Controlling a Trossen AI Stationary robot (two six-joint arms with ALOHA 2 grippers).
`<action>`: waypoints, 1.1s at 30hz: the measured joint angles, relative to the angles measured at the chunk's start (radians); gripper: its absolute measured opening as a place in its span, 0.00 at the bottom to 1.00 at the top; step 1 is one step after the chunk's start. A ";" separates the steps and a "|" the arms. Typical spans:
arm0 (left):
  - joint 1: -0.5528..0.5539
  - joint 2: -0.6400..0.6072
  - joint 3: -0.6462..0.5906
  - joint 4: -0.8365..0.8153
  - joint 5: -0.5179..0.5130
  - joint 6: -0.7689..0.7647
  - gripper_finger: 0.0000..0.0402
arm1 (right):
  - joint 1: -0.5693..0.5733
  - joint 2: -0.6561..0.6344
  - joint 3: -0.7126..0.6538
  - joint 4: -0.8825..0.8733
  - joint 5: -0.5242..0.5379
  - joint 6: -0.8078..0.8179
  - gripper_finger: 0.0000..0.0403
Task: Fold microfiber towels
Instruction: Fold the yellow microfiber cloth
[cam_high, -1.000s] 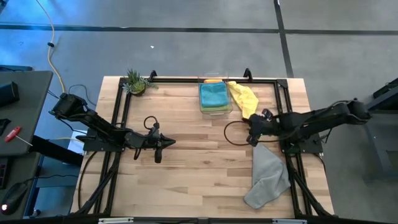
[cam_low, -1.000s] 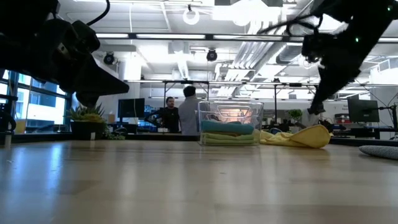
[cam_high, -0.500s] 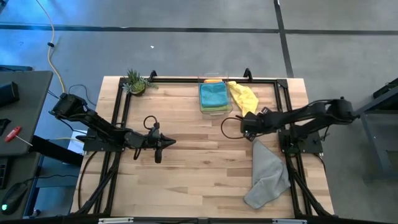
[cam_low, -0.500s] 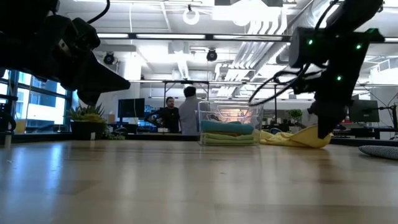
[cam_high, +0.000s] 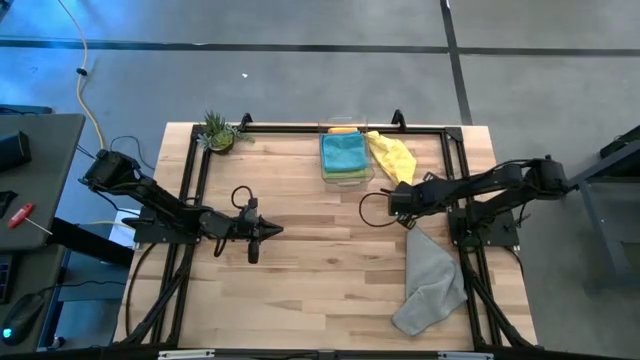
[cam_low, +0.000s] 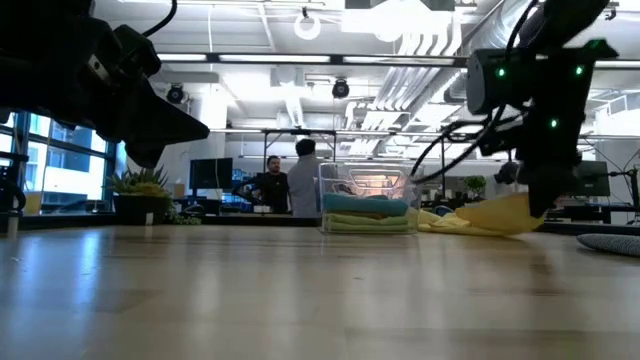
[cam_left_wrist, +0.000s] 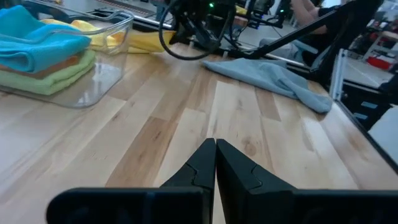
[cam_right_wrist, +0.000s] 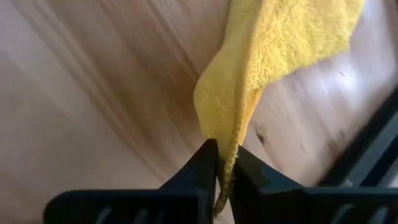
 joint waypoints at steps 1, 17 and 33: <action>0.000 0.000 0.000 0.002 0.003 0.000 0.01 | 0.008 -0.009 0.017 -0.036 -0.003 0.008 0.05; 0.000 0.000 0.076 -0.001 0.005 0.092 0.01 | 0.288 -0.136 0.421 -0.513 0.083 0.205 0.00; 0.000 0.000 0.170 -0.008 -0.004 0.176 0.17 | 0.550 -0.136 0.703 -0.569 0.351 0.131 0.00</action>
